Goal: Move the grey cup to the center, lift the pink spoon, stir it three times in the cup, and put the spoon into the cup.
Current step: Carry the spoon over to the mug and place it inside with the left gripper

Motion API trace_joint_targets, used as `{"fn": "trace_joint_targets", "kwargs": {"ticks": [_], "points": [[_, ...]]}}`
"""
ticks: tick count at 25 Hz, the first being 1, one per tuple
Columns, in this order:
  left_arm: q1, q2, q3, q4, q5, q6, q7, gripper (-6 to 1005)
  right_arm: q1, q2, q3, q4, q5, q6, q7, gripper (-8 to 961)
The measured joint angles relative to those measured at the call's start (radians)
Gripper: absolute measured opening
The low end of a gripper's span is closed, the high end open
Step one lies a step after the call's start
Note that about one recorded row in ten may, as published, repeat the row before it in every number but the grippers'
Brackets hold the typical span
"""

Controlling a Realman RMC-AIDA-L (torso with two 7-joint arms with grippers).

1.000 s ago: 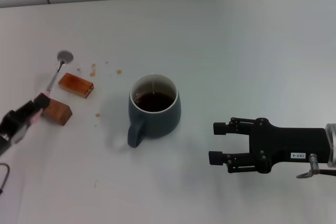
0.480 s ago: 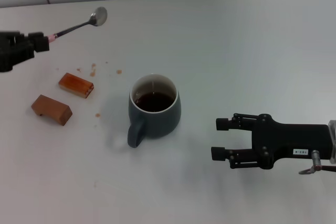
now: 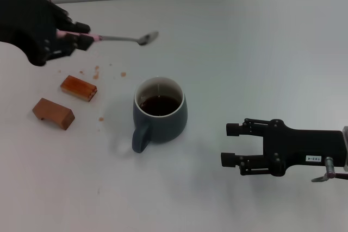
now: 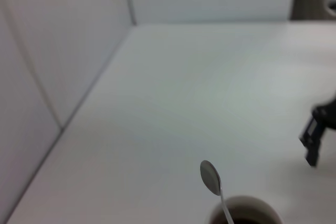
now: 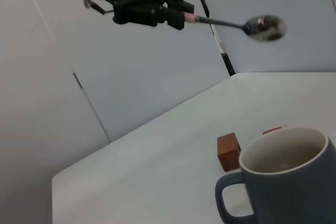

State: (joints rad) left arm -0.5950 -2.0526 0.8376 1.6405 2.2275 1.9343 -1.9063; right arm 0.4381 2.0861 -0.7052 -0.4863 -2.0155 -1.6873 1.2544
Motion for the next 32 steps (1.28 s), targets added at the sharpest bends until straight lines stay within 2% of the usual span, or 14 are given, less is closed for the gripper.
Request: {"fn": "trace_joint_targets", "kwargs": {"ticks": [6,9,17,20,24,32], "points": [[-0.039,-0.015,0.184,0.069,0.068,-0.003,-0.016,133,-0.001,0.0,0.0,0.0,0.0,0.0,0.002,819],[-0.052,-0.016,0.232,0.082,0.115,-0.005,-0.016,134,-0.002,-0.001,0.0,0.0,0.0,0.0,0.003,819],[-0.069,-0.018,0.322,0.091,0.196,-0.005,-0.014,134,-0.007,-0.001,-0.003,0.0,0.0,0.0,0.003,818],[-0.069,-0.018,0.322,0.091,0.196,-0.005,-0.014,134,-0.009,-0.001,-0.004,0.0,0.0,0.0,0.003,818],[-0.072,-0.02,0.402,0.093,0.274,-0.013,-0.01,134,-0.011,-0.001,-0.006,-0.003,0.0,0.0,0.003,818],[-0.094,-0.024,0.482,0.086,0.344,-0.04,-0.012,134,-0.008,-0.001,-0.009,-0.003,0.0,0.0,0.003,818]]}}
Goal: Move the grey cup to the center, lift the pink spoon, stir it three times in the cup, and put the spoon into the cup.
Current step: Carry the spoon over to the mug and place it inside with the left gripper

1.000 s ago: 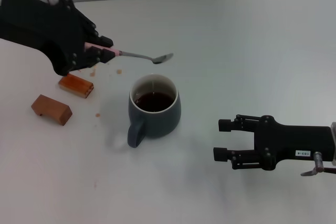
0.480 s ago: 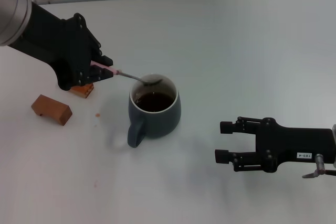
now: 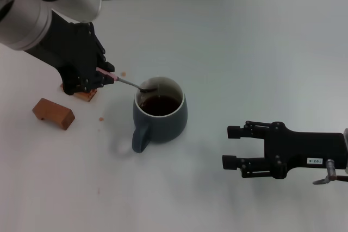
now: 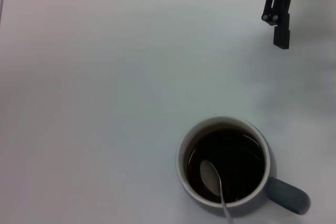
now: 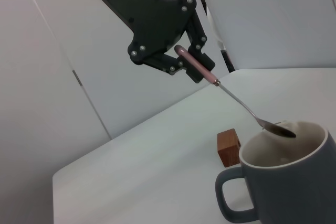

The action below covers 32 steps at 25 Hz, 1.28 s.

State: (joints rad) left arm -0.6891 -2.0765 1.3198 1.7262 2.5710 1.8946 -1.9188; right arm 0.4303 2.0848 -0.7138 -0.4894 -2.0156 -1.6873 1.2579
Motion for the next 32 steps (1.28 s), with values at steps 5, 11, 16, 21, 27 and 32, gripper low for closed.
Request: {"fn": "trace_joint_targets", "kwargs": {"ticks": [5,11,16,21,27,32], "points": [[-0.005,-0.001,0.049,-0.009,0.011,-0.009,-0.003,134,0.0,0.001,-0.001,0.0,0.0,0.0,0.0,819],[-0.02,-0.002,0.139,-0.041,0.064,-0.056,-0.019,133,0.001,0.001,-0.001,0.0,0.0,0.0,0.0,819],[-0.045,-0.002,0.184,-0.092,0.101,-0.094,-0.028,133,0.0,0.001,-0.003,0.0,-0.001,-0.001,0.0,819],[-0.062,-0.002,0.225,-0.132,0.105,-0.125,-0.03,133,-0.002,0.001,-0.003,0.0,-0.004,-0.001,0.0,819],[-0.07,-0.003,0.299,-0.147,0.106,-0.173,-0.053,133,0.001,0.001,-0.003,0.0,-0.007,0.0,0.0,819],[-0.072,-0.003,0.336,-0.143,0.1,-0.16,-0.065,133,0.001,0.001,-0.003,0.0,-0.008,0.0,0.0,818]]}}
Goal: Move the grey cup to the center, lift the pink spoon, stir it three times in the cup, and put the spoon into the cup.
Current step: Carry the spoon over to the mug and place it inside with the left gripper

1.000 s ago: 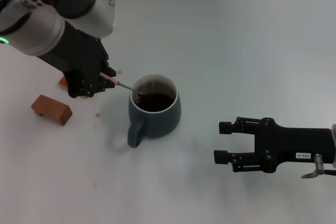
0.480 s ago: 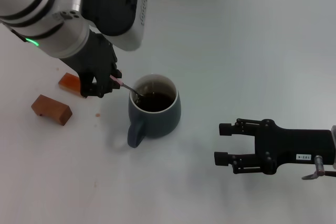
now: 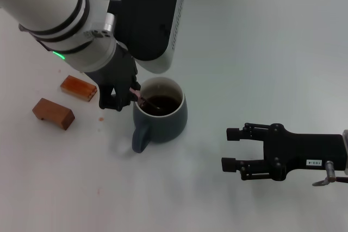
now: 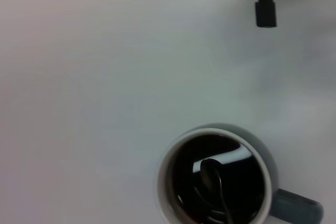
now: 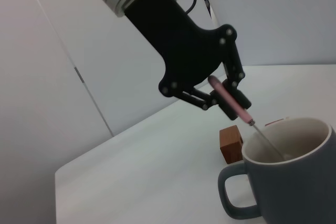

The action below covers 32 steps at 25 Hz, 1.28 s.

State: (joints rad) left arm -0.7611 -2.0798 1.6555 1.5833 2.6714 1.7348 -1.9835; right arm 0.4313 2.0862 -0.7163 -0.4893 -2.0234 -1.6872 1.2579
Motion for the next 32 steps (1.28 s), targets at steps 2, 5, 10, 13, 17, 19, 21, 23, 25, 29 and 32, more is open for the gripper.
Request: {"fn": "trace_joint_targets", "kwargs": {"ticks": [2,5,10,13,17,19,21,23,25,29,32], "points": [[0.0,0.0,0.0,0.0,0.0,0.0,0.0,134,0.0,0.0,0.0,0.0,0.0,0.0,0.0,818],[0.004,0.0,0.001,0.007,0.007,0.05,0.002,134,0.0,0.0,0.0,0.0,0.0,0.0,0.0,819],[0.006,0.0,-0.003,0.011,0.046,0.049,0.001,134,0.005,0.0,0.0,0.0,0.0,0.0,0.0,819],[0.004,0.0,-0.004,0.012,0.055,0.023,0.0,134,0.004,0.0,0.0,0.0,0.0,0.0,0.0,818],[-0.005,0.0,-0.001,0.006,0.074,-0.018,-0.005,134,0.003,0.0,0.0,0.0,0.0,0.0,0.0,818],[-0.008,0.0,0.003,0.005,0.076,-0.022,-0.006,134,0.003,0.0,0.0,0.0,0.0,0.0,0.0,818],[-0.009,0.0,0.006,0.005,0.076,-0.024,-0.006,133,0.003,0.0,0.0,0.0,0.0,0.0,0.001,818],[-0.01,0.0,0.013,0.007,0.057,-0.031,-0.006,133,0.003,0.0,0.0,0.0,0.0,0.0,0.001,818],[-0.01,0.0,0.028,0.012,0.026,-0.026,-0.006,133,0.004,-0.001,0.0,0.0,0.0,0.0,0.002,818],[-0.005,0.0,0.046,0.018,0.019,-0.013,-0.006,133,0.005,-0.001,-0.001,0.0,0.0,0.0,0.004,819],[-0.002,0.0,0.053,0.019,0.025,0.008,-0.006,133,0.004,-0.001,-0.001,0.0,0.0,0.0,0.004,819]]}}
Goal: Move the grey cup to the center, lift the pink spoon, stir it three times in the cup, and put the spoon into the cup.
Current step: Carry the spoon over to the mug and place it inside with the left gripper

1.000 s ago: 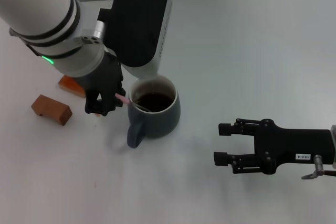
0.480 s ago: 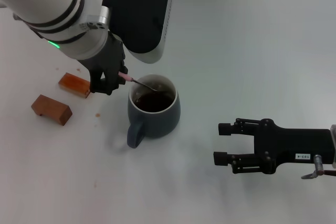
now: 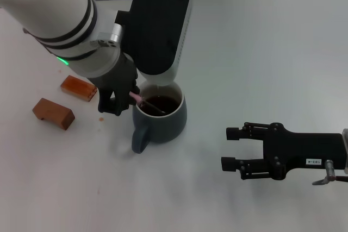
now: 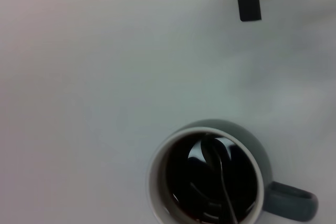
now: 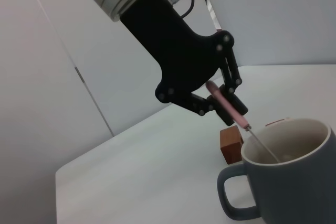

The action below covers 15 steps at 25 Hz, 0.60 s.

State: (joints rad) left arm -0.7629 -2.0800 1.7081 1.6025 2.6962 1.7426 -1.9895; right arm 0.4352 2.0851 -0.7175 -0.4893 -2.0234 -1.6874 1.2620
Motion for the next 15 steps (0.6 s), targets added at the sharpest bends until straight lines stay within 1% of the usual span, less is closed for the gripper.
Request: {"fn": "trace_joint_targets", "kwargs": {"ticks": [5,8,15], "points": [[0.003,0.0,-0.008,-0.007,0.046,0.013,0.002,134,-0.001,-0.001,0.0,0.0,-0.002,0.0,0.001,819],[0.007,0.0,-0.004,-0.009,0.079,-0.009,-0.001,134,-0.001,-0.001,0.0,0.0,-0.002,0.0,0.002,819],[0.006,0.0,0.009,0.0,0.068,-0.047,-0.01,134,0.0,0.0,0.0,0.0,-0.003,0.0,0.004,818]]}}
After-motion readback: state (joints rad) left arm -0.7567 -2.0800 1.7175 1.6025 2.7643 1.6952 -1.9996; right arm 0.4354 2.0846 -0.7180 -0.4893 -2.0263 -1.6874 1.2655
